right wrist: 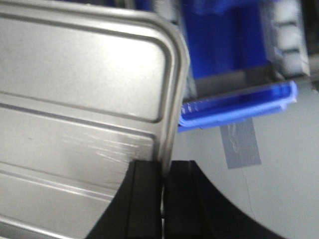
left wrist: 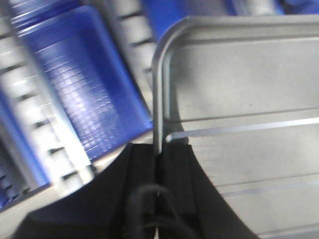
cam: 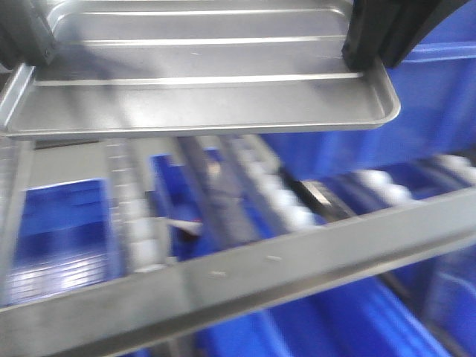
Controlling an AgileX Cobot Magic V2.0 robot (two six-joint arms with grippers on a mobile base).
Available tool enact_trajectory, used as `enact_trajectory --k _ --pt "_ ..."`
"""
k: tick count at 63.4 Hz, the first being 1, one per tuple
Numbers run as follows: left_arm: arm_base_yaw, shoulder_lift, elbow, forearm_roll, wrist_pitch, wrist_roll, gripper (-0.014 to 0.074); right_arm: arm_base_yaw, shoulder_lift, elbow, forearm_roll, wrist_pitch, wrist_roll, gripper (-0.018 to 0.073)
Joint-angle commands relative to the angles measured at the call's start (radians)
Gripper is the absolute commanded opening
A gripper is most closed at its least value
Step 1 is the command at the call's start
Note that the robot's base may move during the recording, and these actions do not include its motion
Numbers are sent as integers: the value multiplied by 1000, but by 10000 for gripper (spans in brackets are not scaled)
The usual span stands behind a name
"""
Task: Grab silver tray and stack on right shelf
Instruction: 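Hold the silver tray with both grippers while the base drives to the other shelf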
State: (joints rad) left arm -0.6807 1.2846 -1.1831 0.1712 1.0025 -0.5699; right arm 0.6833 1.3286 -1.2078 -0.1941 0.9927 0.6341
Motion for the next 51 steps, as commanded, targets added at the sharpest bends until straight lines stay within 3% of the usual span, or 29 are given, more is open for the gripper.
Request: enact_trajectory --k 1,51 --pt "-10 -30 -33 29 -16 12 -93 -3 -36 -37 -42 -39 -20 57" --pt "-10 -30 -33 29 -16 12 -93 -3 -36 -37 -42 -39 -20 57"
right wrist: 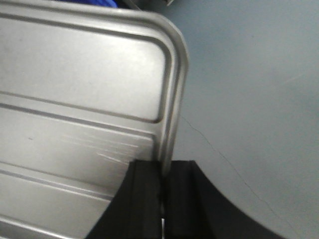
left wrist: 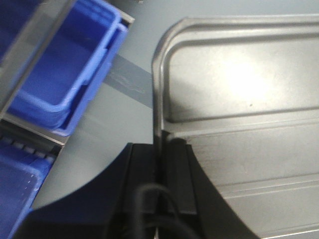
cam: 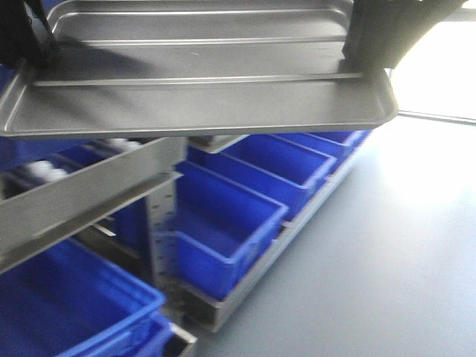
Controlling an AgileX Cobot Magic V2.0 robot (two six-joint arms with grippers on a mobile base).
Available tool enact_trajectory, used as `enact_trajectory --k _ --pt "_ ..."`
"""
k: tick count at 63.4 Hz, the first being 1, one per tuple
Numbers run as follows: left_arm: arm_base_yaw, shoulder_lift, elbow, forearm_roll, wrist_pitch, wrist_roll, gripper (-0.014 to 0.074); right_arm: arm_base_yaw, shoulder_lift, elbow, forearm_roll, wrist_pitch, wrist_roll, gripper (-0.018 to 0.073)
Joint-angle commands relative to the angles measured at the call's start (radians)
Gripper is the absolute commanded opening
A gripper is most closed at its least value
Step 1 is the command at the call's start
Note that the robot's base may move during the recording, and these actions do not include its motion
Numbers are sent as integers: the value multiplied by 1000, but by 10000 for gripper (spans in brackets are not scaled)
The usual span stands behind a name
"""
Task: Grab silver tray and stack on right shelf
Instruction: 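Hold the silver tray with both grippers while the base drives to the other shelf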
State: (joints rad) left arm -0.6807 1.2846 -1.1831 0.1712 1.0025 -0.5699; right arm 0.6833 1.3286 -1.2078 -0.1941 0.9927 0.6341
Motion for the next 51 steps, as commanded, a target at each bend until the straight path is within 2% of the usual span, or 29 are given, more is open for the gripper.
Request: enact_trajectory --k 1,51 --pt "-10 -30 -33 29 -16 12 -93 -3 -36 -37 -42 -39 -20 57" --pt "-10 -30 -33 29 -16 12 -93 -3 -36 -37 -42 -39 -20 57"
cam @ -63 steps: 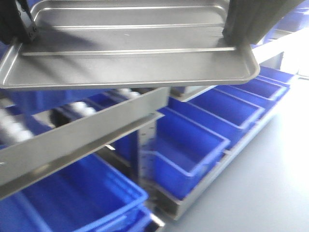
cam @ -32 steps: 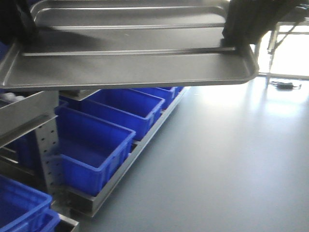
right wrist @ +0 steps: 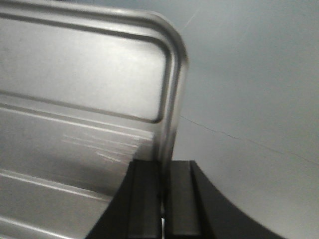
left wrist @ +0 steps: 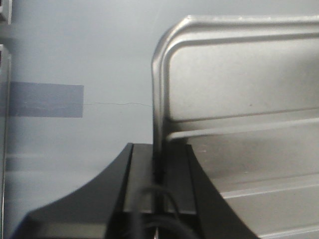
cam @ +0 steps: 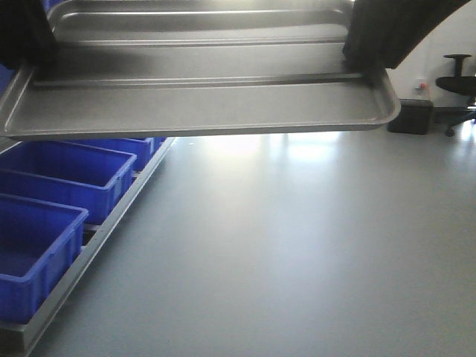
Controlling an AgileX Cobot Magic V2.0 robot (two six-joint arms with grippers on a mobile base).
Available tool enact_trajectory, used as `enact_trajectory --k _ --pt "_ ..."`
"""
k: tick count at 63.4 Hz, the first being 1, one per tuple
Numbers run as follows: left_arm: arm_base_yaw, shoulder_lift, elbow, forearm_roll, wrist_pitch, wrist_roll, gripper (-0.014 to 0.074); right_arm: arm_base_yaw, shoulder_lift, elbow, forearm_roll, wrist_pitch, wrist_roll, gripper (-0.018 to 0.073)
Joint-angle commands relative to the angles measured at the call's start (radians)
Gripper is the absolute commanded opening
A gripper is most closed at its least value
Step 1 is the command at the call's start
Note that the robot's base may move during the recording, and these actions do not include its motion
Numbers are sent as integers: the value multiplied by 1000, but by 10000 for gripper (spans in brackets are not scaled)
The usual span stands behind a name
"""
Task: Grab silver tray and stack on right shelf
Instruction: 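Hold the silver tray with both grippers while the base drives to the other shelf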
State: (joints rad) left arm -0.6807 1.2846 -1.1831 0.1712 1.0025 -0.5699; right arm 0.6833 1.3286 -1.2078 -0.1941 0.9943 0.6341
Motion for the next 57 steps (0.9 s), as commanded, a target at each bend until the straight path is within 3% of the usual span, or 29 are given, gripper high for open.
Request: enact_trajectory --k 1,57 --pt "-10 -30 -33 29 -16 12 -93 -3 -36 -37 -42 -41 -20 57" --pt "-10 -30 -33 28 -16 12 -93 -3 -36 -37 -42 -41 -20 57"
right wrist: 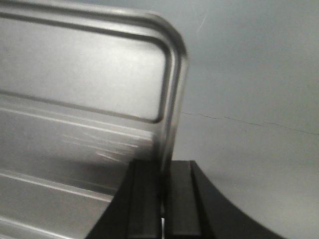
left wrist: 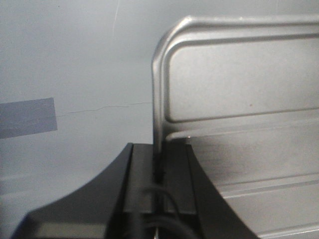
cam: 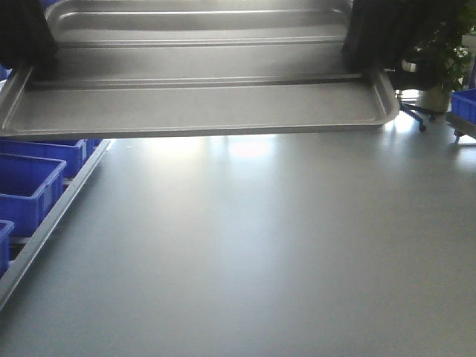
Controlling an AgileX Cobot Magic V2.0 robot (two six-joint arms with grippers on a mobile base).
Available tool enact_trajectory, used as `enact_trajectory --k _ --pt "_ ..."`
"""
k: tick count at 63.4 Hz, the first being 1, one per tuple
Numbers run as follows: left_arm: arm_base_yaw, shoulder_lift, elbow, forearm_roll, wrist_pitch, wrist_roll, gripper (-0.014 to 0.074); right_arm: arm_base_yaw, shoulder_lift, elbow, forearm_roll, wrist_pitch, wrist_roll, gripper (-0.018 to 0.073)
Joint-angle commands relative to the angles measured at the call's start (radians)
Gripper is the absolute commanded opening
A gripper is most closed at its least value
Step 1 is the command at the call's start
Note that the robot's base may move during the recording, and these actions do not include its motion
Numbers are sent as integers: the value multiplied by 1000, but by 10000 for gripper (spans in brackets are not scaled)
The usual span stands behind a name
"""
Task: Grab silver tray and stack on right shelf
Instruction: 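Hold the silver tray with both grippers while the base drives to the other shelf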
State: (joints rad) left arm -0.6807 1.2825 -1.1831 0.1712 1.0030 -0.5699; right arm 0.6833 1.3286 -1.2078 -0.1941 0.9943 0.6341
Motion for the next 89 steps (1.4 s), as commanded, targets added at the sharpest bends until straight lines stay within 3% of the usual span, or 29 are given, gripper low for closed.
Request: enact_trajectory --k 1,89 --pt "-10 -28 -33 28 -17 12 -93 -3 -36 -37 -42 -41 -20 57" --pt "-10 -28 -33 24 -17 12 -93 -3 -36 -37 -42 -41 -20 57"
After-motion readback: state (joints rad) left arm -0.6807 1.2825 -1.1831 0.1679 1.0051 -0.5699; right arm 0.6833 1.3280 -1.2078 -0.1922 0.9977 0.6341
